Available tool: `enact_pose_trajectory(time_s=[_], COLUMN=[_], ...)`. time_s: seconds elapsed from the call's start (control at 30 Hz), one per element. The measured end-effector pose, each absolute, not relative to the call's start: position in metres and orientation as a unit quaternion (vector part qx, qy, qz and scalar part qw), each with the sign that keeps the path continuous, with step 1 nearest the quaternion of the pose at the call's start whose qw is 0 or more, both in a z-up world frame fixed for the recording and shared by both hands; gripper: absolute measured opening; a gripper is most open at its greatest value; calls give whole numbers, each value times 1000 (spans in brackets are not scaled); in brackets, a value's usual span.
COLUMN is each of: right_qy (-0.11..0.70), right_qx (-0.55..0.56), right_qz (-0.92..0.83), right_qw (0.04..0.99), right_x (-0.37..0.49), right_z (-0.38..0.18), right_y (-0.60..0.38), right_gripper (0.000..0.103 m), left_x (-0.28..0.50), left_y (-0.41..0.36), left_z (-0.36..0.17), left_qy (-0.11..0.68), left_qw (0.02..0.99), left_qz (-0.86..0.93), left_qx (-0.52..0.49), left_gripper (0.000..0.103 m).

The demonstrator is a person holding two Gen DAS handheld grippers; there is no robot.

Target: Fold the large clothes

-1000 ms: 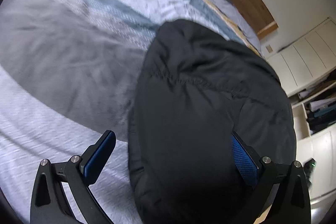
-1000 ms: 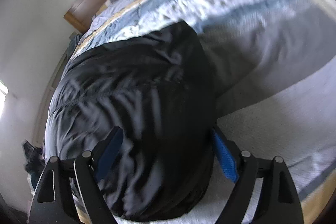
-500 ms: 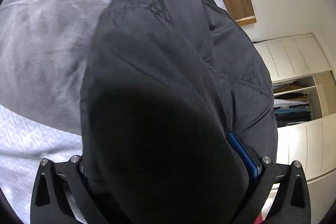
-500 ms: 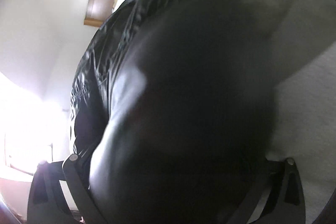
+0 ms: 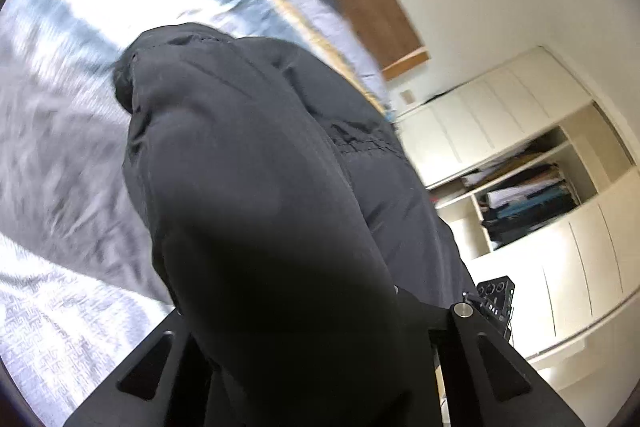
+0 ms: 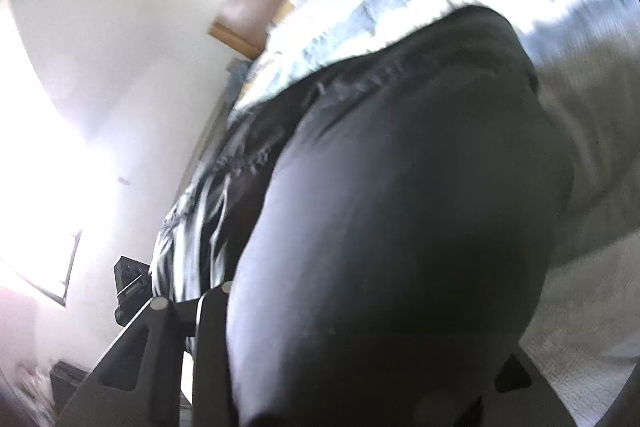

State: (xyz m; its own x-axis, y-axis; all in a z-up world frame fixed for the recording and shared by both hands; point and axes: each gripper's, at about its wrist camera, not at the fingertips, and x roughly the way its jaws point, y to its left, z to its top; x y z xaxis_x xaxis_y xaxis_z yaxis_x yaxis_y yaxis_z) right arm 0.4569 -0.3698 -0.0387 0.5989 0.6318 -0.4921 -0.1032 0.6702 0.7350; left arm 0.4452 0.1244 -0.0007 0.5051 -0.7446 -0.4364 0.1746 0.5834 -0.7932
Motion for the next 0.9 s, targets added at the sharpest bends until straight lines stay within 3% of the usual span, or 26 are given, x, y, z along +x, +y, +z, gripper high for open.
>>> enact_pose_trajectory(time_s=[0.23, 0.53, 0.63, 0.7, 0.9], right_qy=[349, 432, 439, 448, 408], right_qx=[338, 371, 374, 357, 335], right_qz=[243, 170, 133, 102, 32], right_qw=[839, 804, 806, 813, 849], right_x=[411, 399, 396, 386, 356], right_z=[7, -97, -106, -100, -59], right_y=[-373, -384, -397, -397, -424], right_gripper=[32, 35, 47, 65, 84], left_x=[410, 397, 394, 397, 381], left_y=[132, 127, 143, 150, 167], left_z=[42, -57, -64, -59, -49], left_qy=[373, 489, 496, 498, 503], left_qw=[804, 796, 797, 807, 807], left_qz=[-318, -227, -198, -170, -173], left_qx=[-338, -274, -282, -268, -256], left_gripper=[18, 23, 40, 54, 62])
